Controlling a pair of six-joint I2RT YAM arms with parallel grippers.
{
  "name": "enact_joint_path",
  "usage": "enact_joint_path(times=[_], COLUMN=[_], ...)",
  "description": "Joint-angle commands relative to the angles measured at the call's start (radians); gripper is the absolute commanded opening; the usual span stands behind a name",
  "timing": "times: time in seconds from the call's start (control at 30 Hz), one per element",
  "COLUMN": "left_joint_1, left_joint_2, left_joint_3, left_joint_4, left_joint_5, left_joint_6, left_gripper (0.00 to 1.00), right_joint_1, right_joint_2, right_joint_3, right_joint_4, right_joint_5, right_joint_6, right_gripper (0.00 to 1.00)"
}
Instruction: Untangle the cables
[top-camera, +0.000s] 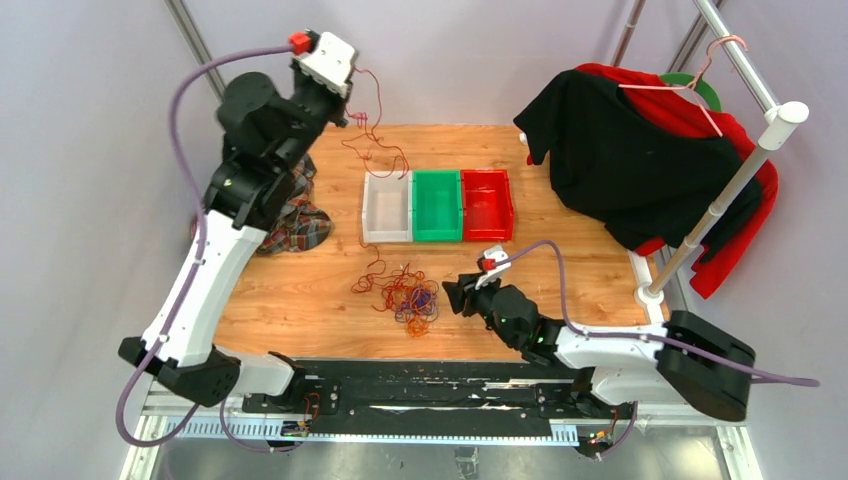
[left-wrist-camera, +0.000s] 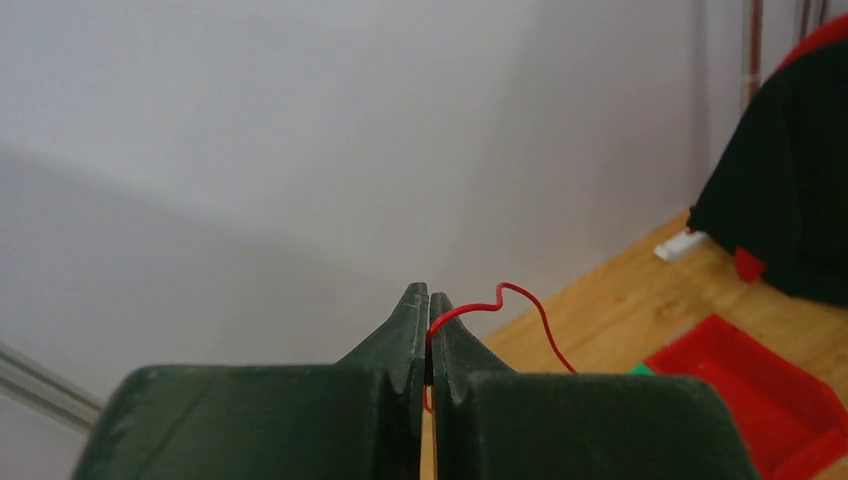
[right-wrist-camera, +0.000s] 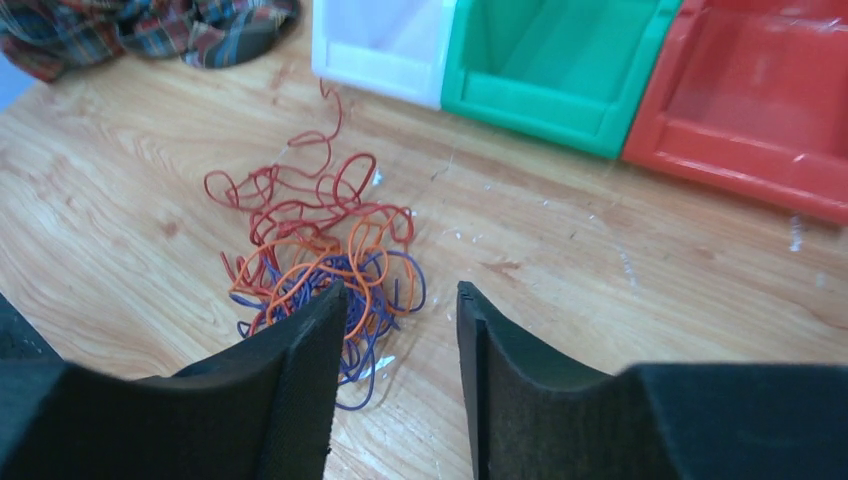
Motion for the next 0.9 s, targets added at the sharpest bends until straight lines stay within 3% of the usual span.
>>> enact_joint_path(times=[0.0, 0.37, 0.63, 0.87], left_joint_1=[-0.007, -0.007, 0.0, 0.045], left_joint_2=[0.011, 0.117, 0.164, 0.209], left_joint_3=[-0.073, -0.234, -0.327, -0.3], left_joint_4=[-0.021, 0.016, 0.104, 0.157], left_joint_5=[-0.01, 0.008, -0.016, -0.018], left_joint_6=[-0.045, -0.015, 0.019, 0.008], left_gripper=[0.0, 0.01, 0.0, 0.0], right_joint_1=[0.021, 0.021, 0.02, 0.02], right_joint_2=[-0.132, -0.325, -0.338, -0.324], right_joint_3=[-0.024, -0.005, 0.001, -0.008], right_joint_4=[-0.092, -0.226, -0.249, -0.257], right_joint_5=[0.105, 0.21, 0.227, 0.242], right_joint_6=[0.007, -0.029, -0.032, -0.018], right_gripper=[0.48, 0.5, 0.5, 0.5])
